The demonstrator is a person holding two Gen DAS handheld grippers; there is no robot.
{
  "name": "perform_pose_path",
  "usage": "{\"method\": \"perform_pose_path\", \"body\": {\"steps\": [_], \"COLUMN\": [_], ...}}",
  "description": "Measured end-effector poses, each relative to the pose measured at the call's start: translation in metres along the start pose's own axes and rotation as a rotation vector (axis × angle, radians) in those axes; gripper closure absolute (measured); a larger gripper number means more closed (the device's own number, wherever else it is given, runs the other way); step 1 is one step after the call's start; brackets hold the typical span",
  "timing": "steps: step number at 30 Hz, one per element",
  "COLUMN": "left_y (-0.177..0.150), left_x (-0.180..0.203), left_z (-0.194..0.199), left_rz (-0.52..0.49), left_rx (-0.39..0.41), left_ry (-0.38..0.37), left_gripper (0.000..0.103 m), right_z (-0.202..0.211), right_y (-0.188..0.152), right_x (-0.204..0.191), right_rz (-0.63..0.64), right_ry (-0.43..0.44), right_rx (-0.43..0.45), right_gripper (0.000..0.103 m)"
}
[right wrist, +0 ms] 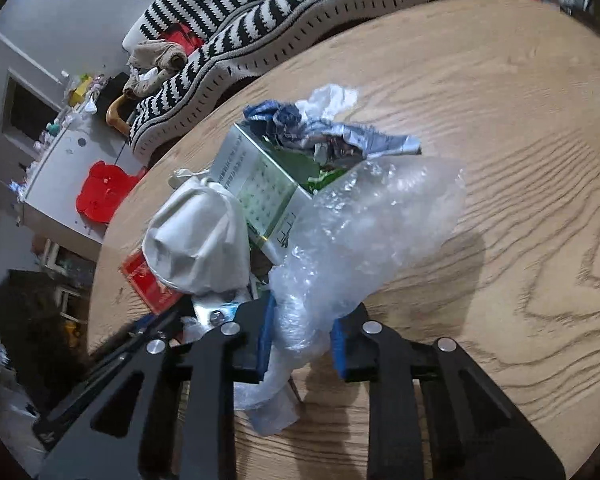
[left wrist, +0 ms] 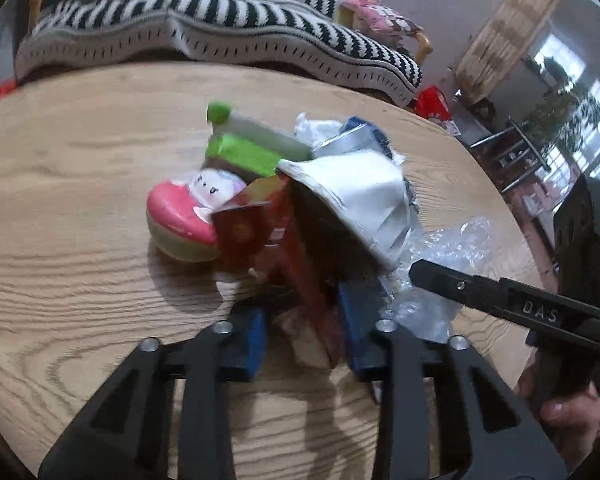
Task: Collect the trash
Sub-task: 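Grasp the red box with the left tool while the right tool grasps bubble wrap, then carry both items over the bin and open both tools to drop them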
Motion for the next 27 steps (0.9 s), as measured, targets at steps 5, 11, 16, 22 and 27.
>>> {"method": "perform_pose_path", "body": {"steps": [5,11,16,22,27], "left_y": [0.0,0.001,0.002,-0.013,-0.047], "left_x": [-0.002,-0.006,0.017,0.081,0.16], "left_z": [0.027,0.054,0.068,0.066,0.052], "left_rz": [0.005,-0.056,-0.14,-0.239,-0.372], "left_rx": [0.017,0.077,0.139,0.127,0.063], "left_ry": [0.012,0.081,0.097,-0.034,-0.196], "left_gripper": [0.082,0.083,0.083,0.083,0.083], "right_z": [0.035,0.064,0.086,0.141,0.211], "right_y": [0.0,-0.002,-0.011,-0.038,-0.076], "right_x": [-0.006,-0.007,0.004,0.046,0.11], "right_rz": [0.052,0.096,0.119,0.099,-0.008], "right_ry": [-0.041,-0.071,-0.142,-0.266,-0.43], "right_rx": [0.077,0.136,0.158,0.198,0.234], "right_gripper": [0.08,0.08,0.08,0.08,0.08]}}
Point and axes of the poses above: each gripper's, at about its wrist camera, not at the fingertips, and z roughly against the way its jaws point, x to its right, y to its top, the point moved 2 cm from there along -z, roughly the way its jaws point, and after that the axes turned 8 degrees about z, right-handed, at the moved point
